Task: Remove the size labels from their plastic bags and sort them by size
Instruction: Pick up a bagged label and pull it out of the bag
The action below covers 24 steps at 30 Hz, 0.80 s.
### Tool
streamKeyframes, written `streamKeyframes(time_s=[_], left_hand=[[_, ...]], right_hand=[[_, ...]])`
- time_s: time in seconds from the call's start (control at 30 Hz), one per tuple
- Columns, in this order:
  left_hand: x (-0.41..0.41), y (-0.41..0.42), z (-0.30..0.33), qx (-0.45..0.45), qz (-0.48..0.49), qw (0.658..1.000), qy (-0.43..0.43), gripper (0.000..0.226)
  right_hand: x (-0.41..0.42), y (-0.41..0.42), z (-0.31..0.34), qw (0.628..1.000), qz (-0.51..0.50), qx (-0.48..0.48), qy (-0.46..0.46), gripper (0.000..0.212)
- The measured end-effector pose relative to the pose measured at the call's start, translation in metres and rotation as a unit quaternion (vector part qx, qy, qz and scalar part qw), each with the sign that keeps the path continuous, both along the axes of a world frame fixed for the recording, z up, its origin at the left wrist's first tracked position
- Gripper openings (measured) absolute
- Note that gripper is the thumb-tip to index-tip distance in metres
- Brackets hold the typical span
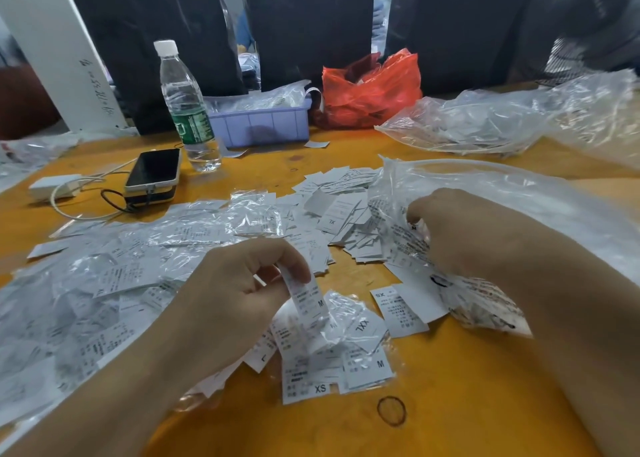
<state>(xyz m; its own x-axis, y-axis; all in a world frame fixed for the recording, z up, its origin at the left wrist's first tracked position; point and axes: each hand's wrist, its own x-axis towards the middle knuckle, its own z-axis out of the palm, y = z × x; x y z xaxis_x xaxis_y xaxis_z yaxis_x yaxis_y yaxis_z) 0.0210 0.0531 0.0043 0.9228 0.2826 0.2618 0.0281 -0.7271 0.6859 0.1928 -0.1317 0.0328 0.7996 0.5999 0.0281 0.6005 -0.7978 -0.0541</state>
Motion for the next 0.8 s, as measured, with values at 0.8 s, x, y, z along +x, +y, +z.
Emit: streamKeyframes(time_s=[0.8], left_hand=[[0.001,-0.001,-0.001,-0.003,0.015,1.000,-0.022,0.038]], right_hand=[[-0.038,0.009,0.017,0.870,0.185,0.435,0.142,0.051]])
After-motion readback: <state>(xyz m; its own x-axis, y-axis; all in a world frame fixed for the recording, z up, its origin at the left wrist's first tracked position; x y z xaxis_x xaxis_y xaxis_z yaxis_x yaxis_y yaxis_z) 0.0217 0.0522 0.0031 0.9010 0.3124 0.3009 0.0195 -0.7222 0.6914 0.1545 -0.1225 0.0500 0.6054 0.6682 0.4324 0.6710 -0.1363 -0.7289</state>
